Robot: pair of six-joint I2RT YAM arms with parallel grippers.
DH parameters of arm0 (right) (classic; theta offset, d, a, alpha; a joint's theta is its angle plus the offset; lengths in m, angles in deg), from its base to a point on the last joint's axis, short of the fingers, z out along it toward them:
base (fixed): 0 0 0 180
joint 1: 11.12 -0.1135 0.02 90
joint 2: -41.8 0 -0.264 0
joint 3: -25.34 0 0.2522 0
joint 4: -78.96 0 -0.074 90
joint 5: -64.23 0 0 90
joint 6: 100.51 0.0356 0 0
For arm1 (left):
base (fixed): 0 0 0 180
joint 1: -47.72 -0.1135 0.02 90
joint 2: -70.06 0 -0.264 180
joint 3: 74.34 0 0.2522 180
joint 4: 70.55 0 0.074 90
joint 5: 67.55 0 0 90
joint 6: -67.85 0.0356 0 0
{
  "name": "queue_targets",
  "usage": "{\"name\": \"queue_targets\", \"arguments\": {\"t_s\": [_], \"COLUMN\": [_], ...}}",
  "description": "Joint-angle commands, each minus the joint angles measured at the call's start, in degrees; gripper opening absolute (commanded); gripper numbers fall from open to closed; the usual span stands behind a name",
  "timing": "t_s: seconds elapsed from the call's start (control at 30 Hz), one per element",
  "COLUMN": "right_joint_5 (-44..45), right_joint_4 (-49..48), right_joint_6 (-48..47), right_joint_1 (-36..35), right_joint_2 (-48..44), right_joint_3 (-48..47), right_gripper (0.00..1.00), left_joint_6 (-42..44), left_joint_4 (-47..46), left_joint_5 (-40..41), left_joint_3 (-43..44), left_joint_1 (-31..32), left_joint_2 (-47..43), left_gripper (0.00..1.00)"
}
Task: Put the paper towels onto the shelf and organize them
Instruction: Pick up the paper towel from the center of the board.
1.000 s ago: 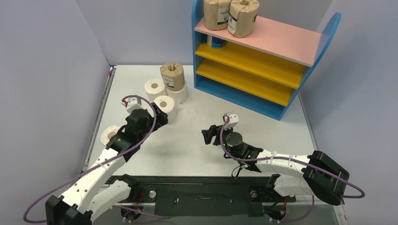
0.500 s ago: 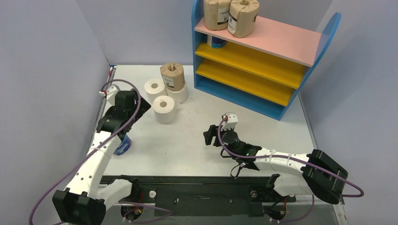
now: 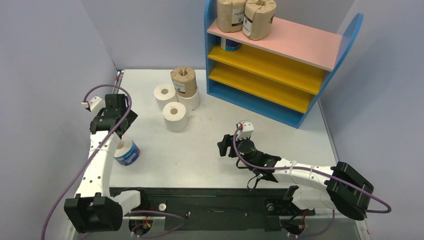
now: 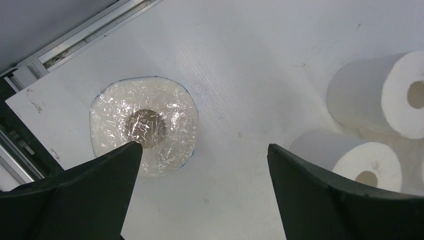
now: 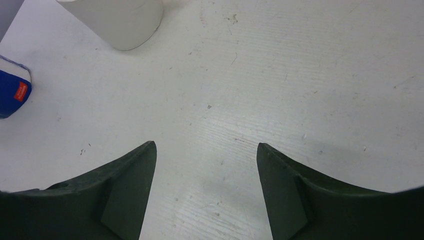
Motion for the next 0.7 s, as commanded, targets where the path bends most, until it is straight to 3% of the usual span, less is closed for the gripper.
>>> {"name": "queue_targets", "arguments": {"t_s": [0.0, 0.3, 0.67], "right_joint_5": [-0.24, -0.16, -2.47], "right_joint_4": [2.55, 4.12, 5.36], "right_joint_6": [-0.57, -1.24, -1.31], "right_joint_1": [-0.38, -0.37, -0.41], "right_joint_2": [-3.9, -6.17, -2.17], "right_joint_3": [-1.28, -0.77, -4.26], "right_gripper": [0.69, 0.69, 0.69], "left_joint_6": [3.54, 0.66, 0.03], "left_joint_4": [-4.71, -6.98, -11.14], "left_joint_5": [-6.24, -7.66, -10.71], "left_joint_3": [-1.33, -4.19, -12.67], "left_joint_1": [-3.81, -5.54, -5.16], "left_joint_2": [3.55, 10.51, 8.25], "left_gripper": [0.96, 0.96, 1.0]}}
